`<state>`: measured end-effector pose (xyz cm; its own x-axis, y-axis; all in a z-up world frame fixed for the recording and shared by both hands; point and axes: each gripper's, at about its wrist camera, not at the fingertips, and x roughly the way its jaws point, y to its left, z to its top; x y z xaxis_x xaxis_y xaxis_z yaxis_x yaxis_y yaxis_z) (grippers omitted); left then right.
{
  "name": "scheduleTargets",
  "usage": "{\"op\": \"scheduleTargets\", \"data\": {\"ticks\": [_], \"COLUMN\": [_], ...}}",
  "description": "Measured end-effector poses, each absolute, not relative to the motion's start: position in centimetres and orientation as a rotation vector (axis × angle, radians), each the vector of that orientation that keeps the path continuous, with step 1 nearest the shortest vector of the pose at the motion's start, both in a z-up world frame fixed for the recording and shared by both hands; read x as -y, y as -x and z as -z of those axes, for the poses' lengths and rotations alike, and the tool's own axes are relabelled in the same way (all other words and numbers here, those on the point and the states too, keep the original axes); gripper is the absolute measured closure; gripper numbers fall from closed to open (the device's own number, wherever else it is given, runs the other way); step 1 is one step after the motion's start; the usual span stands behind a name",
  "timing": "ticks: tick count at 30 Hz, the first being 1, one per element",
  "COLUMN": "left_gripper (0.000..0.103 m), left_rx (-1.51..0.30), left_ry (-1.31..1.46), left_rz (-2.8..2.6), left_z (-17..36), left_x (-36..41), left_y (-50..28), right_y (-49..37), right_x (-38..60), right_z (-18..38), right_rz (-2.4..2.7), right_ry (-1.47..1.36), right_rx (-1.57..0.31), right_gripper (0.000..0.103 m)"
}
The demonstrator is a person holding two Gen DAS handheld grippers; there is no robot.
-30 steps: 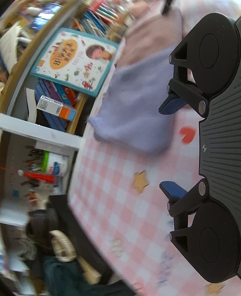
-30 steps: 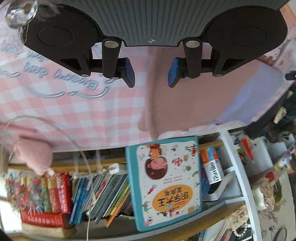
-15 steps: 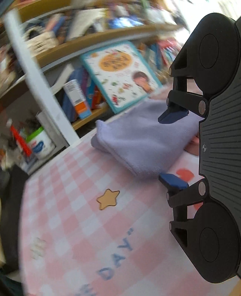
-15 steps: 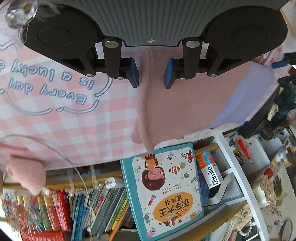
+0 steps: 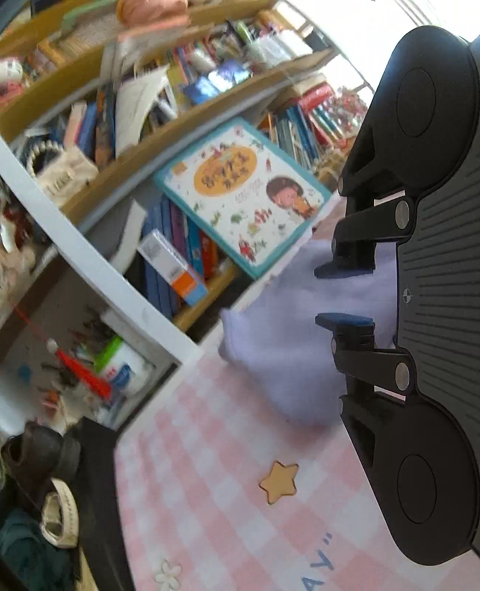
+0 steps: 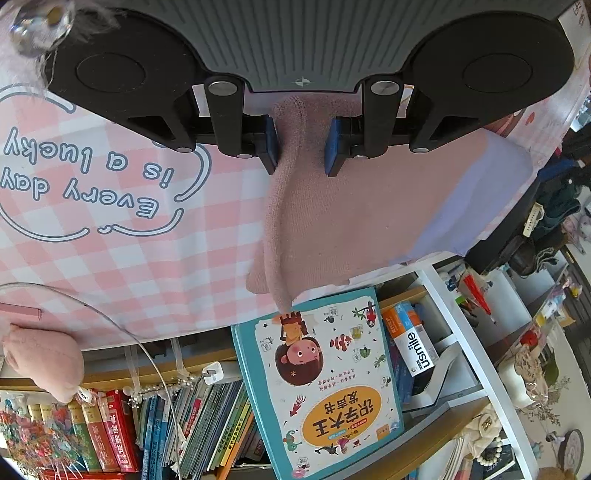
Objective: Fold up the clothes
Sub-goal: 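Grasp the lavender edge with the left tool while the right tool grasps the pink edge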
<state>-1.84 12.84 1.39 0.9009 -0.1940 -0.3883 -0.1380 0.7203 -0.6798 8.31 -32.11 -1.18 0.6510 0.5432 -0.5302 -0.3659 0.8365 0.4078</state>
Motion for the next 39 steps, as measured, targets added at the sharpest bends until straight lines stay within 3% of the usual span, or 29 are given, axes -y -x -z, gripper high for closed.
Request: {"op": "scheduleTargets", "data": {"ticks": [2,5,8,10,17,20,27,33,39], "left_gripper": [0.077,0.059,0.055,0.044,0.043,0.047,0.046,0.047,0.047], "left_rx": [-0.5,-0.534,-0.513,-0.518,-0.557,-0.571,-0.426,-0.534,-0.5], "left_ry": [0.859,0.943,0.872,0.86,0.945,1.022,0.991,1.192,1.23], "left_rz": [-0.006,-0.077,-0.19,-0.228,-0.172,-0.106,-0.071,-0.038,-0.076], "left_z": [-0.7,0.1,-0.1,0.1,1.4,1.9,0.0,2.8,3.0], "left_x": [-13.6,-14.9,-15.9,-16.5,-17.2,-16.9,-14.4,-13.7,-13.8], "left_y": [1.7,2.0,2.8,2.9,1.2,0.3,1.6,0.5,-0.4], "right_y": [-8.3,-8.3,-8.2,-8.2,-8.3,-8.3,-8.3,-8.2,-8.2], "right_x": [32.1,32.1,32.1,32.1,32.1,32.1,32.1,32.1,32.0], "right_z": [1.2,1.2,1.2,1.2,1.2,1.2,1.2,1.2,1.1], "right_rz": [-0.525,-0.524,-0.524,-0.525,-0.531,-0.531,-0.531,-0.53,-0.53], "right_ry": [-0.276,-0.276,-0.273,-0.272,-0.276,-0.276,-0.277,-0.276,-0.273], "right_rx": [-0.689,-0.688,-0.688,-0.688,-0.692,-0.692,-0.692,-0.692,-0.692], "right_gripper": [0.078,0.078,0.078,0.077,0.076,0.076,0.076,0.076,0.076]}}
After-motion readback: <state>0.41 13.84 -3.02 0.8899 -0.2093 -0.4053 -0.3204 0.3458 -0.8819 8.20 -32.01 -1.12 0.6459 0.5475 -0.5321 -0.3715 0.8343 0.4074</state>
